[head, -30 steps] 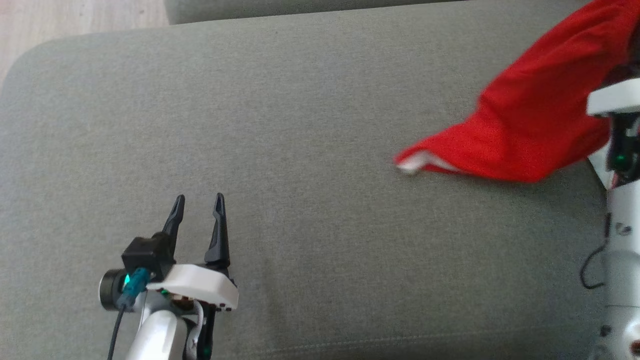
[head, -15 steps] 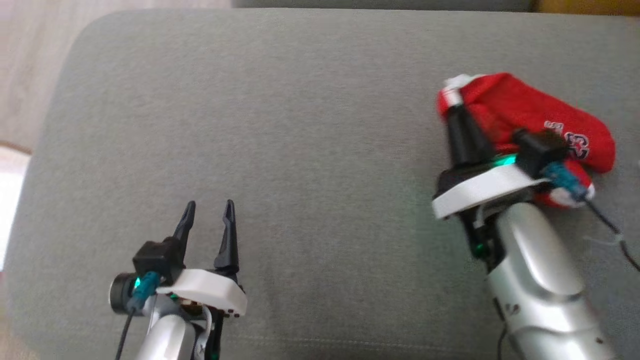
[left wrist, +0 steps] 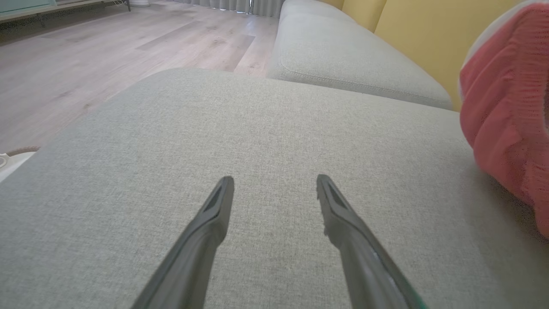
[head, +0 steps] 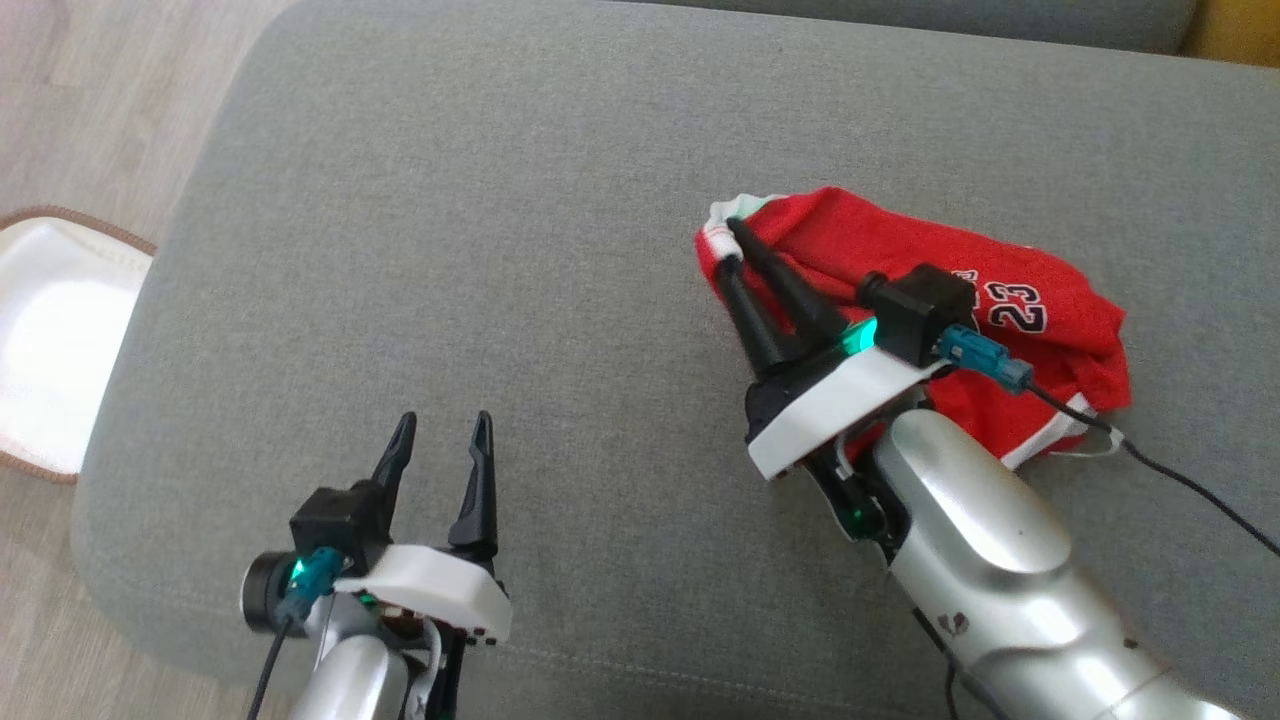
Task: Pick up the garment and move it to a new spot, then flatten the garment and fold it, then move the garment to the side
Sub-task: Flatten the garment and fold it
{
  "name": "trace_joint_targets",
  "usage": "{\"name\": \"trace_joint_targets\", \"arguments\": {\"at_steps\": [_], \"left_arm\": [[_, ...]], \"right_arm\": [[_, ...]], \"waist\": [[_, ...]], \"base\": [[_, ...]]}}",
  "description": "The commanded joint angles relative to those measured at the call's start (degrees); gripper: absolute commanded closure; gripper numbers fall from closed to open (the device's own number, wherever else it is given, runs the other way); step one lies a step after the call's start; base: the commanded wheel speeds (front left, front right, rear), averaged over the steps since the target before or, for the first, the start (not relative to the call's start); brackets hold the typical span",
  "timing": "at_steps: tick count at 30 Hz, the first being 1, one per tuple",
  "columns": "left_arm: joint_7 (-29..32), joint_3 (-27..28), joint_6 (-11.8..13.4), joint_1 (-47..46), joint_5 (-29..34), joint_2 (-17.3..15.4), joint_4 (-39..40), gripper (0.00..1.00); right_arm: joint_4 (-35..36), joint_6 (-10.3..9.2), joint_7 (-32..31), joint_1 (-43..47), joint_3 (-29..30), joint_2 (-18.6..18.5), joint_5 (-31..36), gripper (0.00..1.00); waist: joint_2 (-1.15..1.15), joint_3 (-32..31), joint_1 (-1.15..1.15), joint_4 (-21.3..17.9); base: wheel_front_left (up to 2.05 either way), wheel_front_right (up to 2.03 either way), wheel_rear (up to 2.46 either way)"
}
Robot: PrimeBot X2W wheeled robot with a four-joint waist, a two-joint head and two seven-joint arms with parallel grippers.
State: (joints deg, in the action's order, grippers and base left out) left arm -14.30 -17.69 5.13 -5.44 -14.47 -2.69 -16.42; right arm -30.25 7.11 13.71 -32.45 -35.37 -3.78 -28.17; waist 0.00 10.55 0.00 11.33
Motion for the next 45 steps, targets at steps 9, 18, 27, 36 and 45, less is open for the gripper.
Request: {"name": "trace_joint_targets", "arguments": {"at_steps": [9,18,27,36,45], "left_arm": [[-0.7,2.7,0.9,-2.0,-0.2,-0.2,1.7,0.0],[-0.7,3.6,0.7,-2.6,0.1,-0.2,1.3,0.0],[-0.7,4.5,0.5,-1.8,0.5,-0.2,1.2,0.0],[-0.7,6.0,0.6,-0.2,1.1,-0.2,1.4,0.0],[-0.7,7.4,0.4,0.8,1.7,-0.2,1.9,0.0]], "right_arm": [[-0.7,0.37,1.2,-2.3,0.3,0.9,-1.7,0.0],[-5.4,0.37,0.6,-0.3,2.8,0.9,1.1,0.0],[-8.7,0.37,0.0,3.0,3.1,0.9,2.7,0.0],[-8.3,0.37,0.8,8.4,7.7,0.9,4.5,0.0],[-3.8,0.37,1.2,15.5,16.1,-0.4,6.3,0.0]], "waist": [[0.0,-0.2,0.0,-4.1],[0.0,-0.8,0.0,-8.0],[0.0,-1.8,0.0,-9.0],[0.0,-3.5,0.0,-11.9],[0.0,-4.8,0.0,-14.4]], "base": [[0.0,0.0,0.0],[0.0,0.0,0.0],[0.0,0.0,0.0],[0.0,0.0,0.0],[0.0,0.0,0.0]]}}
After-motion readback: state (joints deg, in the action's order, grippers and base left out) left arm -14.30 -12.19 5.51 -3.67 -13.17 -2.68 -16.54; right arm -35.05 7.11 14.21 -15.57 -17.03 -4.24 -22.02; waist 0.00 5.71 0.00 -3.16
